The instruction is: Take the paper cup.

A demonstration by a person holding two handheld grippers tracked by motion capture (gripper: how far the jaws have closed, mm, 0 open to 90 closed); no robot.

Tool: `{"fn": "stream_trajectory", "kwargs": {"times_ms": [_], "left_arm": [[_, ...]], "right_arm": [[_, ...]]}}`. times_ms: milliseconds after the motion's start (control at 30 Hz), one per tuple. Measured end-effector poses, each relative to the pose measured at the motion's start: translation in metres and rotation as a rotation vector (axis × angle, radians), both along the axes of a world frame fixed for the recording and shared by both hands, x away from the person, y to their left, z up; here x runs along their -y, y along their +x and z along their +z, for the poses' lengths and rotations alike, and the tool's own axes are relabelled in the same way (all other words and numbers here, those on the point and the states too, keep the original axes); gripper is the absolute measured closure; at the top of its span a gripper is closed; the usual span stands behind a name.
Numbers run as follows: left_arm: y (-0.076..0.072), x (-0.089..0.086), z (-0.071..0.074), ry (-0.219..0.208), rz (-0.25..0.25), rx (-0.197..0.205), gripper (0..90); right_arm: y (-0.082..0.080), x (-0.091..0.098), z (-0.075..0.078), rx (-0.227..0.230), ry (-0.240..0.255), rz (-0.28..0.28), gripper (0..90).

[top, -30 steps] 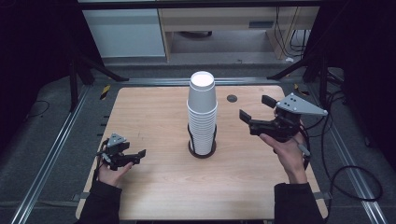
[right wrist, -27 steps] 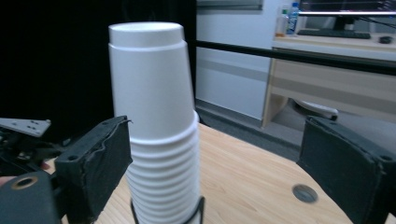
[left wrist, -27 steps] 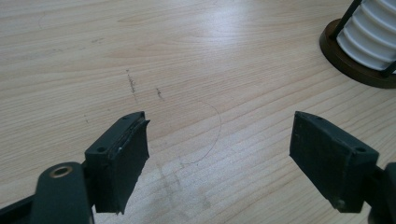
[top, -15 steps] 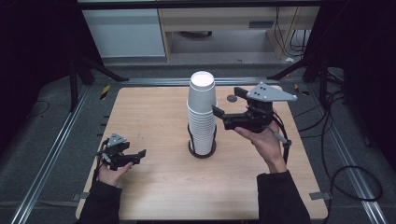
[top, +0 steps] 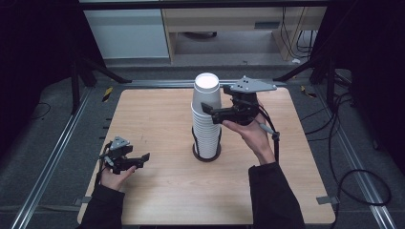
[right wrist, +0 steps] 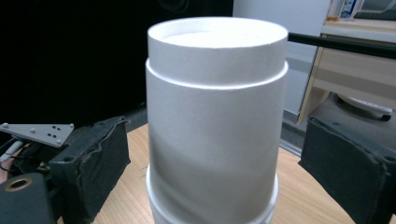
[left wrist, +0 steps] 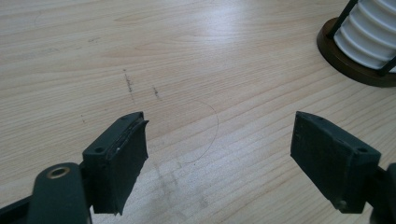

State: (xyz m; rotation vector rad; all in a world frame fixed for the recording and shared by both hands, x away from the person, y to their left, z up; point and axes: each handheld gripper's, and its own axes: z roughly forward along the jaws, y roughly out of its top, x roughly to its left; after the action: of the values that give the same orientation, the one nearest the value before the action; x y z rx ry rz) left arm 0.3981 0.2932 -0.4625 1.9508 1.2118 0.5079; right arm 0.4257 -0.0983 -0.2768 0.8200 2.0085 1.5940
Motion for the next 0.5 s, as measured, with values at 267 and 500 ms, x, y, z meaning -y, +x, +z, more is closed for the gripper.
{"fn": "stream_trajectory", "kwargs": {"times_ms": [267, 500], "left_arm": [[0.0, 0.001, -0.001, 0.001, 0.002, -0.004, 17.8], [0.001, 0.001, -0.001, 0.005, -0.002, -0.009, 17.5]], "right_arm": [[0.015, -0.014, -0.006, -0.027, -0.028, 0.005, 7.2], [0.023, -0.022, -0.013, -0.046, -0.037, 0.0, 7.3]]}}
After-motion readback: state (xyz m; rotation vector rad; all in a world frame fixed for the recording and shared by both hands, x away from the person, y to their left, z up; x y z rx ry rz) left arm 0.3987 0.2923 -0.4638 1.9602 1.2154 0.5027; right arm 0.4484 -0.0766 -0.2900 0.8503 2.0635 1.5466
